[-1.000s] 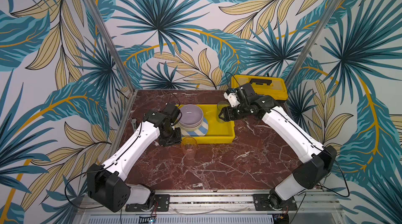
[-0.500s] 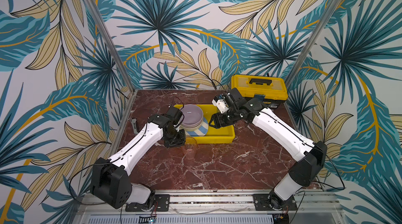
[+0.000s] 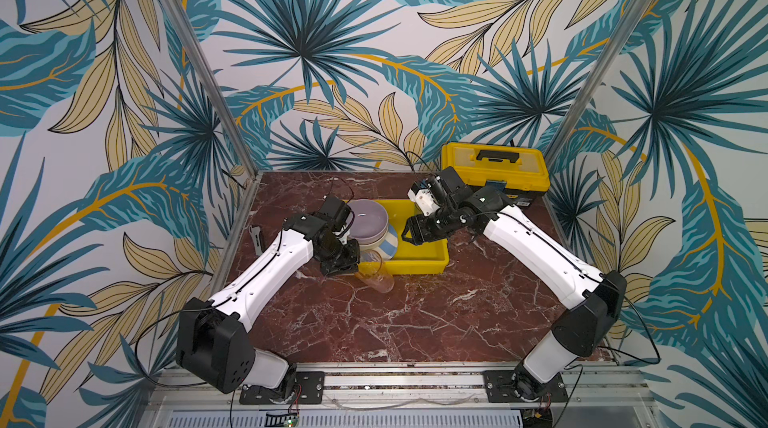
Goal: Place the mixed dishes into the plastic bin
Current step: 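Lift the pink cup over the bin with left gripper while right gripper approaches, then close the right gripper on the pink cup held by the left gripper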
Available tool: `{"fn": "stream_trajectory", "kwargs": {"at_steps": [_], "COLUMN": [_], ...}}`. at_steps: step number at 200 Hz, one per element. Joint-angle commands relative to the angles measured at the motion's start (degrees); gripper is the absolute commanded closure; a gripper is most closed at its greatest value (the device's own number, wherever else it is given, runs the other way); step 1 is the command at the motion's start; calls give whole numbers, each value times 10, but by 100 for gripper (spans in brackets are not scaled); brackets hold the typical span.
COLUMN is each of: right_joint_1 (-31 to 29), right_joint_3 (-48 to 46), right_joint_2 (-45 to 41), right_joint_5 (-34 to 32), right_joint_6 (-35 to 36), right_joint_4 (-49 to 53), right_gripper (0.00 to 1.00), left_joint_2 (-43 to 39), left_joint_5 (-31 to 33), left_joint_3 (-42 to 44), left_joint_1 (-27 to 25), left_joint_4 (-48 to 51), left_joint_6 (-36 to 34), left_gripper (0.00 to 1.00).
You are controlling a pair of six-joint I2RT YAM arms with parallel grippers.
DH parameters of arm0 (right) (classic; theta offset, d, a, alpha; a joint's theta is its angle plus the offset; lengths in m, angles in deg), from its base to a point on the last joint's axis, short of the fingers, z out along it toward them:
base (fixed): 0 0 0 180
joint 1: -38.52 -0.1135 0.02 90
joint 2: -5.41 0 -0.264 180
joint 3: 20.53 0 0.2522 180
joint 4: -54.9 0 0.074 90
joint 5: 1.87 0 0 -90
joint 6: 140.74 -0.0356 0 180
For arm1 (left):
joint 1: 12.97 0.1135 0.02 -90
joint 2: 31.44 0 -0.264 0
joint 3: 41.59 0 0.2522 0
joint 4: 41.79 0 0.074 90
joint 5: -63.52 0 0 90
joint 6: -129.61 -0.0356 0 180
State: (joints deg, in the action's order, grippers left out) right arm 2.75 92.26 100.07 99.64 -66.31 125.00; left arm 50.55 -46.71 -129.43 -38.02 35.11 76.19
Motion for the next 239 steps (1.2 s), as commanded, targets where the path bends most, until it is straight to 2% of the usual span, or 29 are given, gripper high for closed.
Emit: {"fn": "stream_trajectory", "kwargs": {"at_steps": [1,31,60,83,108,129,163,204,239], "right_joint_1": [0,0,0,-1,-10,-21,-27,-31,-32], "right_joint_3": [33,61,96,123,148,156,161,181,178], "right_joint_2": [-45,-73,-84,-82,-71,-56,-32,-1,15], "right_joint_5": [-16,-16,-19,-51,-93,-137,-137,-144,-170], "right_joint_6": [23,28,17,9,14,20,15,10,-8], "right_joint_4": [32,27,15,16,21,25,-3,-10,-24], "right_gripper": [36,36,38,40,40,39,39,41,46], "left_joint_2": [0,19,41,57,66,73,80,85,91], "left_joint_5": [-46,-47,11,50,157,219,337,425,485], "left_joint_3": [-67,-146,-225,-281,-324,-353,-380,-408,-428], "left_joint_1": [-18,-32,-35,-44,-77,-103,-150,-190,-221], "left_joint_4": [-18,-18,-8,-7,-5,-5,-5,-7,-7], "left_joint_6": [9,6,12,17,15,21,27,24,8], "left_gripper": [100,100,100,100,100,100,100,100,100]}}
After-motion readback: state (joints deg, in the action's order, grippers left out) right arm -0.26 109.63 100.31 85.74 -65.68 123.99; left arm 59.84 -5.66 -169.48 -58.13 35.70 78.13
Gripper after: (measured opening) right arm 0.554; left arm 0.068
